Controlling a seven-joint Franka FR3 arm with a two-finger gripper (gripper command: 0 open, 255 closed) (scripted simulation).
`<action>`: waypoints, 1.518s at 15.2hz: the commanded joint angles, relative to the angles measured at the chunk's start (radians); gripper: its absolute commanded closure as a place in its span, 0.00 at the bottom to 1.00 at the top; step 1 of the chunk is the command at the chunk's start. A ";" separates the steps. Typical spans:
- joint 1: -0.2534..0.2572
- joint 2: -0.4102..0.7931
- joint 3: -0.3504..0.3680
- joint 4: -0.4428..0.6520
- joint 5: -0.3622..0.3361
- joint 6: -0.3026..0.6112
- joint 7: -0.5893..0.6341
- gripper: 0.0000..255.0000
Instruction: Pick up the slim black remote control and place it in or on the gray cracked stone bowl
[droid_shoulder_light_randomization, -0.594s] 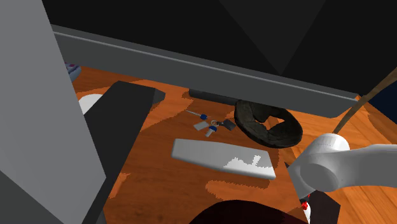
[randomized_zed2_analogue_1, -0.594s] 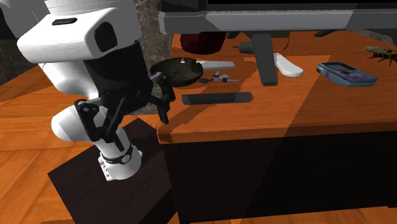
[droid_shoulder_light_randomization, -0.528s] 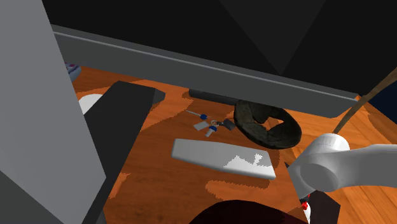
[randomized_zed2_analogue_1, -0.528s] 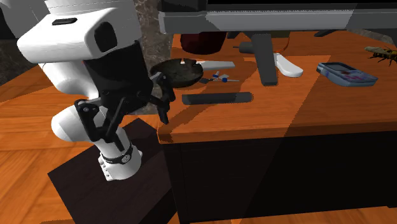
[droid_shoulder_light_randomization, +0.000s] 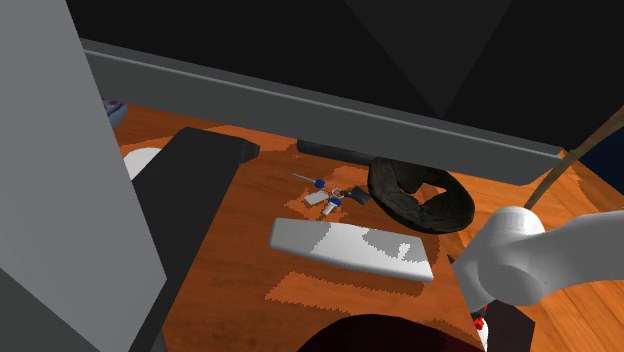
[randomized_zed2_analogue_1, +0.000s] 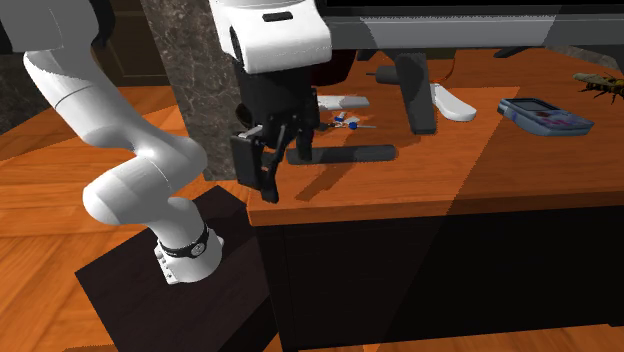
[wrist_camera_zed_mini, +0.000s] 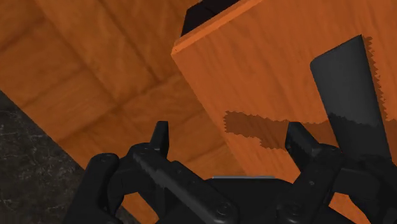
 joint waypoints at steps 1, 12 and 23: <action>0.039 0.043 0.015 0.045 0.017 -0.020 -0.049 0.00; 0.174 0.142 0.086 0.118 0.079 -0.051 -0.208 0.00; 0.176 0.127 0.091 0.045 0.083 0.008 -0.210 0.00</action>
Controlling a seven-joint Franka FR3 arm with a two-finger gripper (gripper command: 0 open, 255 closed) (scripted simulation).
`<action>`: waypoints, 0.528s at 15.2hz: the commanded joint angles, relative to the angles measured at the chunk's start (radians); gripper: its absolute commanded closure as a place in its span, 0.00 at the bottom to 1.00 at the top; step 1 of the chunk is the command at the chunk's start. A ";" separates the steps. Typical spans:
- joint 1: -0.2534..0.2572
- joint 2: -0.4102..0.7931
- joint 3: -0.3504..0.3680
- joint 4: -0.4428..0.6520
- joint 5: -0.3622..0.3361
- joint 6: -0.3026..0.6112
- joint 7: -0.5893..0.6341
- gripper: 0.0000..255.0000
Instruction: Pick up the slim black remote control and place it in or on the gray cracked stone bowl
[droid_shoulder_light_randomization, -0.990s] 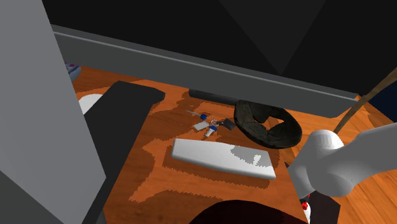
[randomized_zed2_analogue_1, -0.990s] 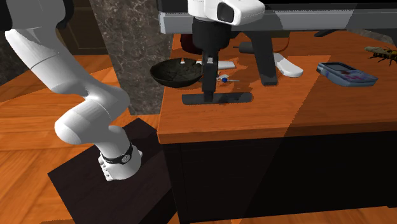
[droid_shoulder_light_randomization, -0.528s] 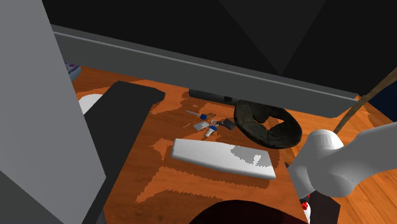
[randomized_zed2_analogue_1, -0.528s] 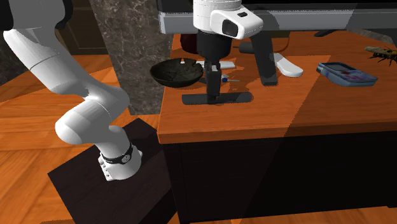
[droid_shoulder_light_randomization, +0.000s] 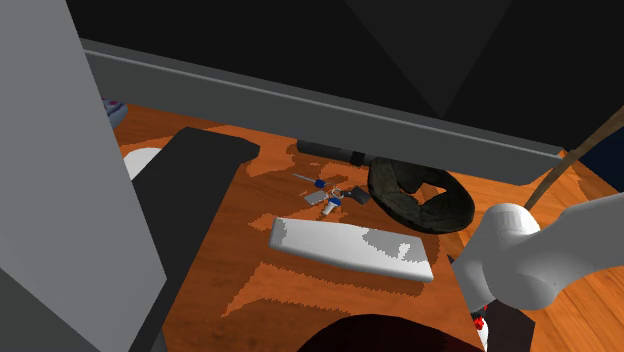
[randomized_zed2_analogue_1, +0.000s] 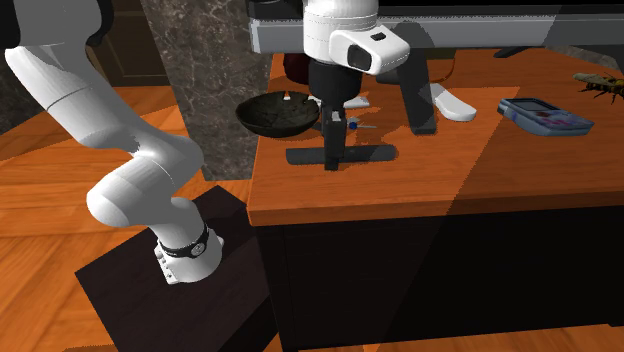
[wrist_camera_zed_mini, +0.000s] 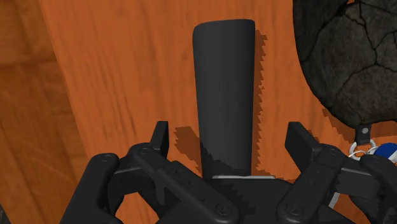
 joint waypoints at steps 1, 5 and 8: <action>0.000 0.000 0.000 0.000 0.000 0.000 0.000 0.00; 0.000 0.000 0.000 0.000 0.000 0.000 0.000 1.00; 0.000 -0.001 0.000 0.000 0.000 -0.001 0.001 1.00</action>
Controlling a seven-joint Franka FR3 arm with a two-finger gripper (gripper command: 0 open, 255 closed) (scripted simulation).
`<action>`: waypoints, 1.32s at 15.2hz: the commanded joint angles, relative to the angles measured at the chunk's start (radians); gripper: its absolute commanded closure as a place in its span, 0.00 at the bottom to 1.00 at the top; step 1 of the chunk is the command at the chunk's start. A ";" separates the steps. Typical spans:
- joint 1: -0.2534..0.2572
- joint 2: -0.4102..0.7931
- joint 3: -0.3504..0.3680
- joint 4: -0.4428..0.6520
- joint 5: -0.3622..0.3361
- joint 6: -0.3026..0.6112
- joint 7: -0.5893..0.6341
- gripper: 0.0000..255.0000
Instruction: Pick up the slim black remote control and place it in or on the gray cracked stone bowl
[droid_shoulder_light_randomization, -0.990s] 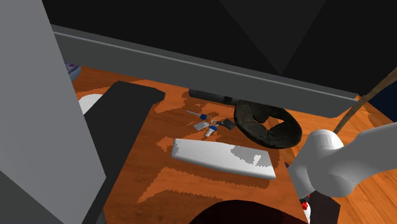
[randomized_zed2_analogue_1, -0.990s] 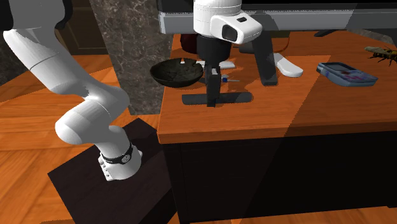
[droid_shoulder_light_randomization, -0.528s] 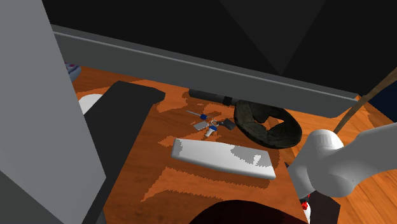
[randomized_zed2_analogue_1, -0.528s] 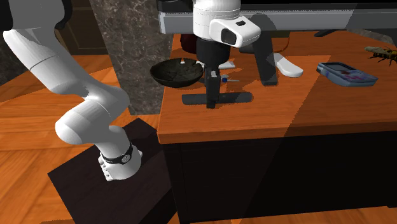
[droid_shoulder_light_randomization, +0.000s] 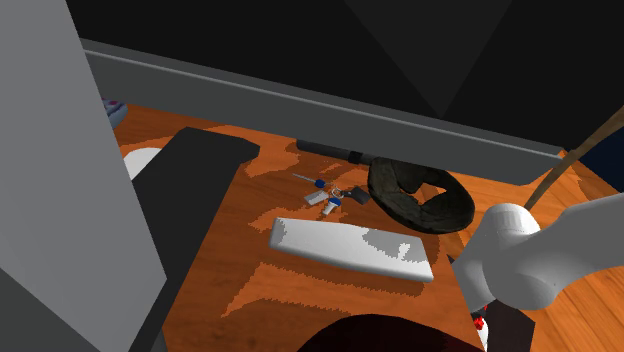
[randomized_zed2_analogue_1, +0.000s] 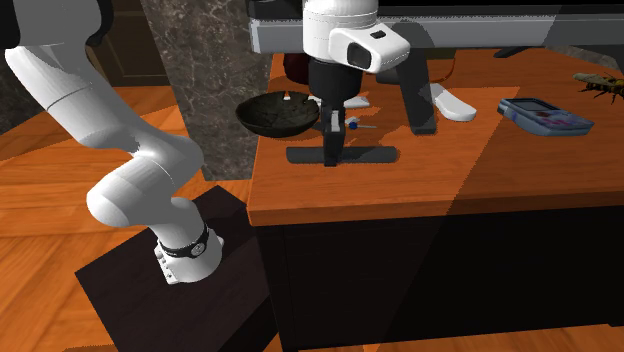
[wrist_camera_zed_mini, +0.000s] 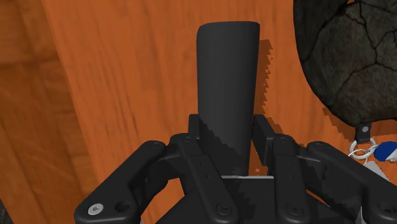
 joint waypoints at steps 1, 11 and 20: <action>0.001 0.001 0.002 -0.002 0.002 -0.002 0.000 1.00; -0.001 0.027 -0.004 0.127 -0.003 -0.104 0.009 1.00; -0.003 0.072 -0.007 0.290 -0.008 -0.222 0.021 1.00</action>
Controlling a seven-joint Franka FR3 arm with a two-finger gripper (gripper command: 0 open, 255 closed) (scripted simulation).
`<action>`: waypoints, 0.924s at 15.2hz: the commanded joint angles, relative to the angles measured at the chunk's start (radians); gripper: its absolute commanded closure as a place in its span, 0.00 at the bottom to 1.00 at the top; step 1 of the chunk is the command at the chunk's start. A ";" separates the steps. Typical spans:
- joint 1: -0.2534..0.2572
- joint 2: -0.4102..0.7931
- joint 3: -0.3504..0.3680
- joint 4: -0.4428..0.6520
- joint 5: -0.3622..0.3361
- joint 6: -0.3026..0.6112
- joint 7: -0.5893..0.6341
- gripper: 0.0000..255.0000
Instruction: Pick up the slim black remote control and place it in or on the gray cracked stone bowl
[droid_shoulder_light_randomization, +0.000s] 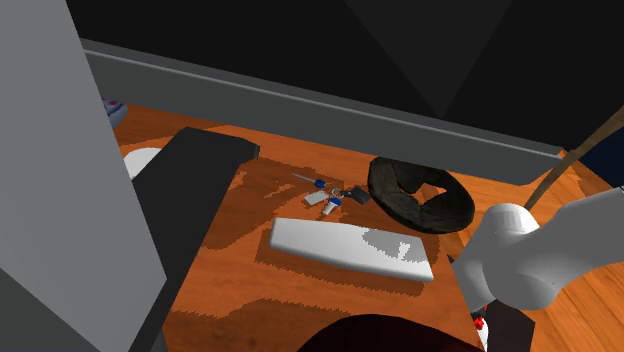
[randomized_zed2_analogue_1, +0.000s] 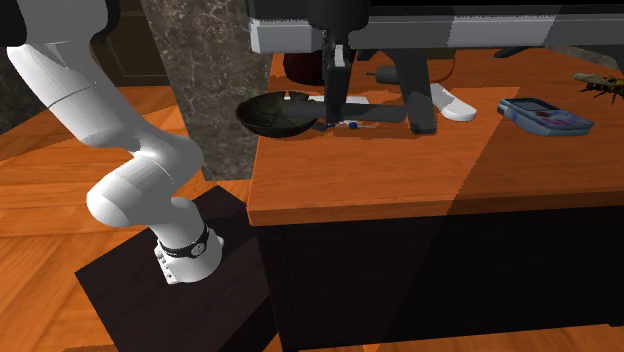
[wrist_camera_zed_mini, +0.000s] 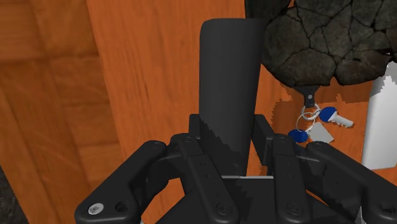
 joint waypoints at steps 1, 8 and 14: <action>0.000 0.013 0.000 0.038 -0.001 -0.026 0.003 1.00; 0.003 0.015 0.005 0.116 0.004 -0.100 0.021 1.00; 0.045 -0.180 0.034 -0.039 0.045 -0.131 0.092 1.00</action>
